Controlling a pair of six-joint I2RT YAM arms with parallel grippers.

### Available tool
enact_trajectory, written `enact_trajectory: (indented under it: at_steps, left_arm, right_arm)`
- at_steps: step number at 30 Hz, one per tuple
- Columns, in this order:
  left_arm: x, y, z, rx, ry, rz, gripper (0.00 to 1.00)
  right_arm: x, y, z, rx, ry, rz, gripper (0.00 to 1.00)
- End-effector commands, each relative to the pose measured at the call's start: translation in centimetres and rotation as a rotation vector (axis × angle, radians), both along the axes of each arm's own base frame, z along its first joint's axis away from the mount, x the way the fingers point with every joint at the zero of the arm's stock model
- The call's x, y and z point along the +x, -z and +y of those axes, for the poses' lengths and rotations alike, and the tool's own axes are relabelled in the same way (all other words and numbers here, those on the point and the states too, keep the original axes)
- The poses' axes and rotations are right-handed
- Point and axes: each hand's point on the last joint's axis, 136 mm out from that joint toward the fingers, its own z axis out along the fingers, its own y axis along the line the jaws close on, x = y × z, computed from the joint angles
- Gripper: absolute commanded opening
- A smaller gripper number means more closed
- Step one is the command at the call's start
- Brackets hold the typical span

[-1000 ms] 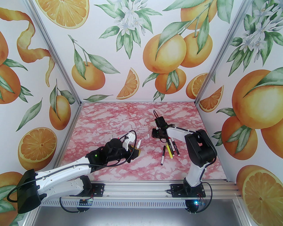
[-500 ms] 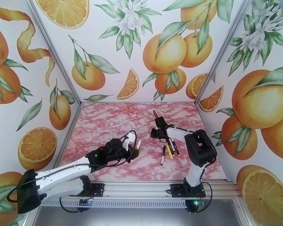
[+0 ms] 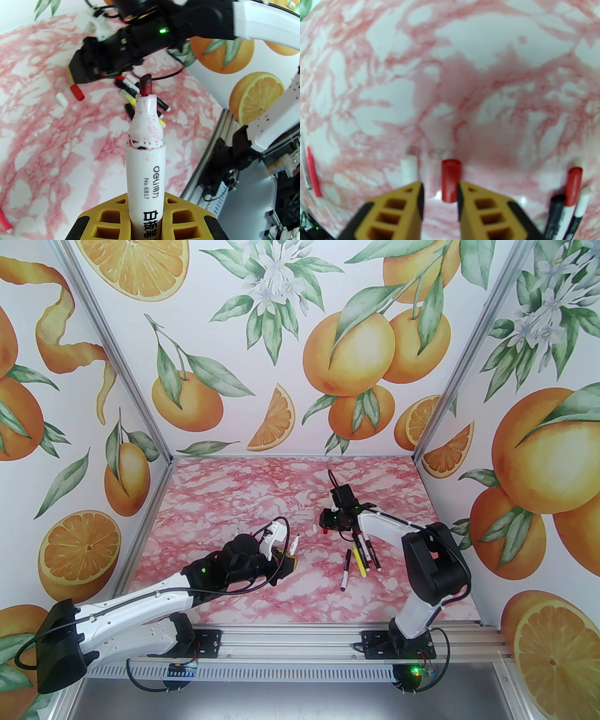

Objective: Open the pen caps

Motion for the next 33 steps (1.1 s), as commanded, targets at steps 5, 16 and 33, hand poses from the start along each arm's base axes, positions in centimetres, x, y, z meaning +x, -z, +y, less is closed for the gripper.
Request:
enact_trajectory:
  at_steps: [5, 16, 33]
  left_arm:
    - [1.8, 3.1, 3.8, 0.204, -0.179, 0.023, 0.02]
    - [4.2, 9.0, 9.5, 0.446, -0.431, 0.158, 0.05]
    - [10.2, 13.3, 11.3, 0.65, -0.56, 0.229, 0.05]
  right_arm:
    - [-3.4, -4.4, 0.5, 0.018, -0.06, -0.088, 0.37]
    - [-11.1, -9.5, 1.8, 0.131, -0.183, -0.203, 0.66]
    - [-19.0, -13.8, 1.7, 0.363, -0.329, -0.259, 1.0]
